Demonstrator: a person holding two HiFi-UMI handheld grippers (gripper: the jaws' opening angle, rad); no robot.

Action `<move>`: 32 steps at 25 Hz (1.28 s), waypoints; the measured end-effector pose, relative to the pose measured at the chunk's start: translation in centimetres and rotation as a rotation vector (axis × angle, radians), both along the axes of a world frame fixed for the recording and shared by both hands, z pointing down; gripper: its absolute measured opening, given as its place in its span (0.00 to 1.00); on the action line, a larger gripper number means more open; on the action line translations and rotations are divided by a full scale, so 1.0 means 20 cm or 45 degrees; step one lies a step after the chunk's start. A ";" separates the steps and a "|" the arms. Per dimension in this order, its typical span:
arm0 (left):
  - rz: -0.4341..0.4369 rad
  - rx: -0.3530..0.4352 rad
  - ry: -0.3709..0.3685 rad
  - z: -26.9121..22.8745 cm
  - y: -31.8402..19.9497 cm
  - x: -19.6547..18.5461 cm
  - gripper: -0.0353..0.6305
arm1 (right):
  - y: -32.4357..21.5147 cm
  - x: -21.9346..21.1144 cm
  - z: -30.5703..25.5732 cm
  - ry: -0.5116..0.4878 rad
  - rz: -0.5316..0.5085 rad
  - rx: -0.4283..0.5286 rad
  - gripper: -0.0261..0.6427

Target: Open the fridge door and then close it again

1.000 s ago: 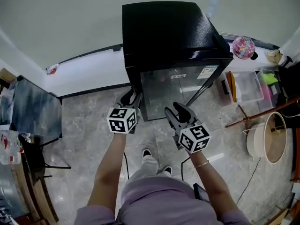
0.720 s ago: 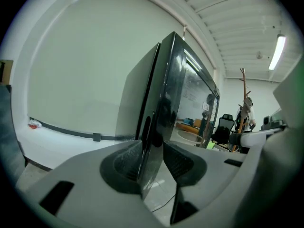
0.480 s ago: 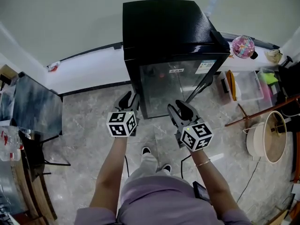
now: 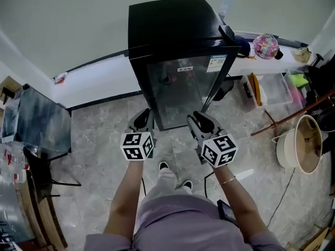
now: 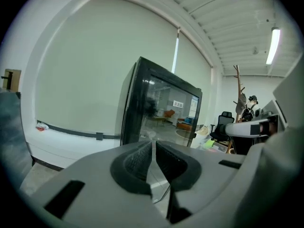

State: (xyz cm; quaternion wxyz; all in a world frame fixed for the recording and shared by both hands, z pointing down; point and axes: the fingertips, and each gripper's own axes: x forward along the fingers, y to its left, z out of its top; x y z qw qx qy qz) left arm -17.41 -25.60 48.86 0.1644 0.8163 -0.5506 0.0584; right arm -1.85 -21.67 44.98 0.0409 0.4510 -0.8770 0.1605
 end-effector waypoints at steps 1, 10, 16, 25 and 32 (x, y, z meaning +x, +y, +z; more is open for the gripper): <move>0.003 0.002 -0.002 -0.01 0.03 0.02 0.09 | 0.02 0.02 -0.01 0.005 0.004 0.004 0.19; 0.013 0.006 0.021 -0.01 0.25 0.15 0.07 | 0.19 0.17 -0.02 0.060 0.044 0.032 0.08; 0.037 0.038 0.004 -0.05 0.36 0.23 0.06 | 0.27 0.29 0.00 0.092 0.093 0.019 0.05; 0.043 0.054 -0.006 -0.09 0.41 0.27 0.06 | 0.34 0.42 0.01 0.141 0.145 0.031 0.04; 0.048 0.061 -0.006 -0.10 0.40 0.30 0.06 | 0.34 0.49 0.01 0.155 0.176 0.037 0.04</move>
